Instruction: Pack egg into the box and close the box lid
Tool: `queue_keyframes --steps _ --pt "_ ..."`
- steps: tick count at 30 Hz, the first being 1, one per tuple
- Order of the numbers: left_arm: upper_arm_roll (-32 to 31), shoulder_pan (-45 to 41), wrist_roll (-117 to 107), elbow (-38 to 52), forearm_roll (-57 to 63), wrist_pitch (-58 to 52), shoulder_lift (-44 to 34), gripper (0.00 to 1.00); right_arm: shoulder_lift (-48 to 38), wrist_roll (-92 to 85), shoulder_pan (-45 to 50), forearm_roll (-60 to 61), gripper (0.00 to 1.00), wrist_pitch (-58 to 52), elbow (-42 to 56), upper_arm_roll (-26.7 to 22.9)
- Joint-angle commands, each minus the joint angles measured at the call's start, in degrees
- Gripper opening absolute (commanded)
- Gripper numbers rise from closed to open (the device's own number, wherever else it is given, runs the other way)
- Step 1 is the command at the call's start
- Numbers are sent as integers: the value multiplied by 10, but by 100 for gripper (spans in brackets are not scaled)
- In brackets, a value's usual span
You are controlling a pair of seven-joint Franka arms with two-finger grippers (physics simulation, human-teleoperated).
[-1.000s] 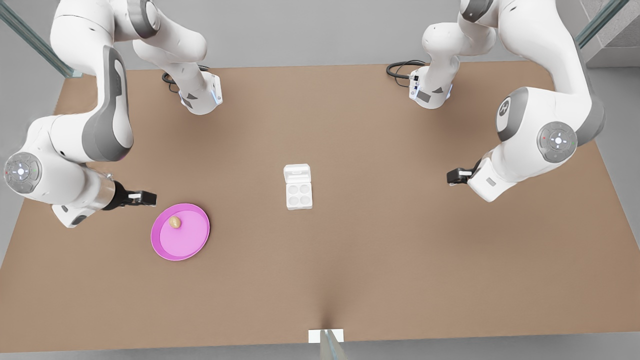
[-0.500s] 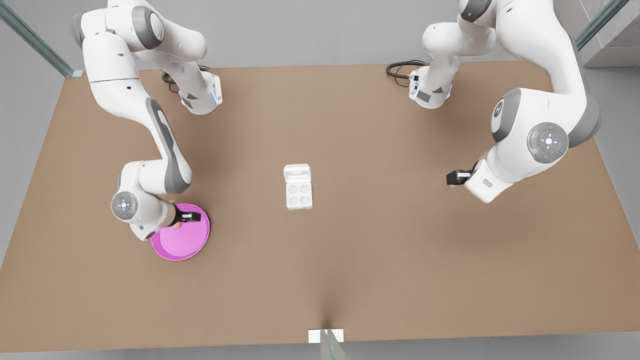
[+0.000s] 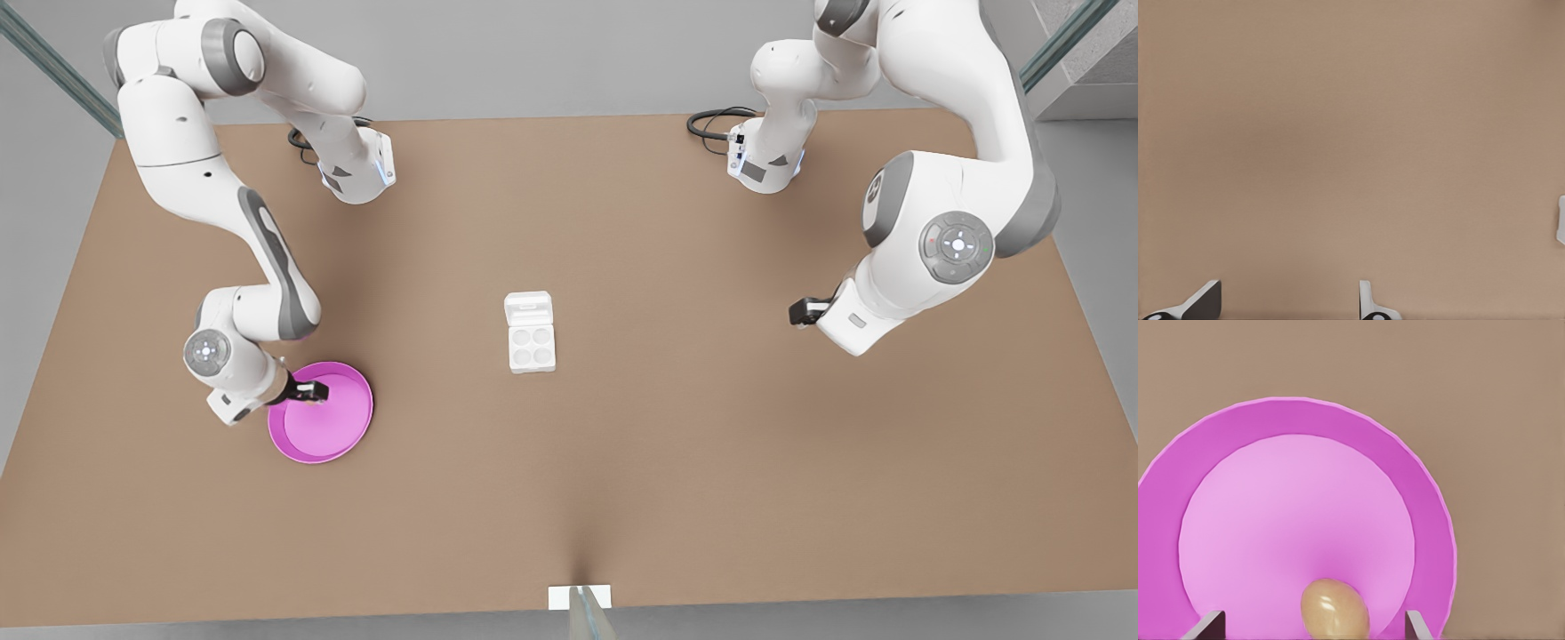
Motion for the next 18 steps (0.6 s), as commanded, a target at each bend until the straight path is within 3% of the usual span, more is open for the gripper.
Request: queue_keyframes --steps 1,18 --pt "0 0 -10 0 1 -2 -1 100 -2 -5 -18 -25 100 29 -8 13" --pt "-1 -6 -9 6 1 -5 -3 100 27 0 -33 -58 100 83 -46 30"
